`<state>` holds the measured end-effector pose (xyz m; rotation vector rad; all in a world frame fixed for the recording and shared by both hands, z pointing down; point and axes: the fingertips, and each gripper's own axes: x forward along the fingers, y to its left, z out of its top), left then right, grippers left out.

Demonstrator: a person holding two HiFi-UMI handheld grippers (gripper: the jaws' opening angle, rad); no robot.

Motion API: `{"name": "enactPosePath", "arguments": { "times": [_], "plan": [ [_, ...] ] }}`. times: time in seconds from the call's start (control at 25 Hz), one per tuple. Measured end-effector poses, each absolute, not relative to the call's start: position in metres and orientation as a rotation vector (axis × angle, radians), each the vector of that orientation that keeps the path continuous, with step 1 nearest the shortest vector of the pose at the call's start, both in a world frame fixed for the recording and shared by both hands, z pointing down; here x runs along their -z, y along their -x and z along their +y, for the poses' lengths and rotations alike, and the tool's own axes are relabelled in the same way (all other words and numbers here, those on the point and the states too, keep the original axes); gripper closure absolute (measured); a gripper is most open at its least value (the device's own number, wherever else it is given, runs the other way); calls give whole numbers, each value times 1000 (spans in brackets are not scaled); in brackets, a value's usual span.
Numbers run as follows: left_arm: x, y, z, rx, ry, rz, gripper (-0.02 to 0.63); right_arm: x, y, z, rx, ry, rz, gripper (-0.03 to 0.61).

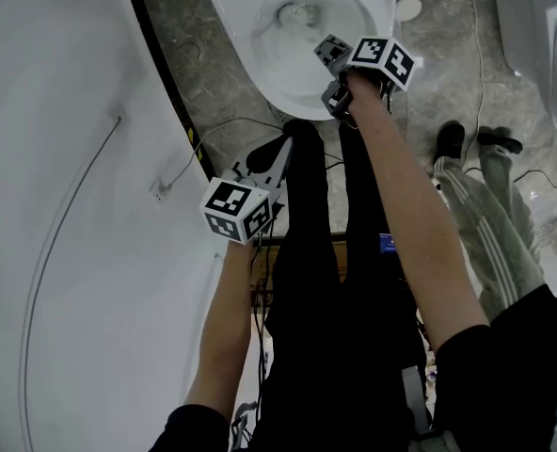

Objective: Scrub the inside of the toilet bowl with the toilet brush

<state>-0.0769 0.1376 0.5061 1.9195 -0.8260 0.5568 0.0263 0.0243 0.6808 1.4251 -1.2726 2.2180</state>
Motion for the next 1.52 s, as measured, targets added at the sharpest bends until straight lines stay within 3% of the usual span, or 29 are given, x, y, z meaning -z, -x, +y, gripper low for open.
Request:
{"name": "enactPosePath", "arguments": {
  "times": [0.88, 1.52],
  "plan": [
    [-523, 70, 144, -524, -1895, -826, 607, -695, -24, 20, -1022, -915, -1694, 420],
    [-529, 42, 153, -465, -1869, -805, 606, -678, -15, 68, -657, -598, -1769, 422]
  ]
}}
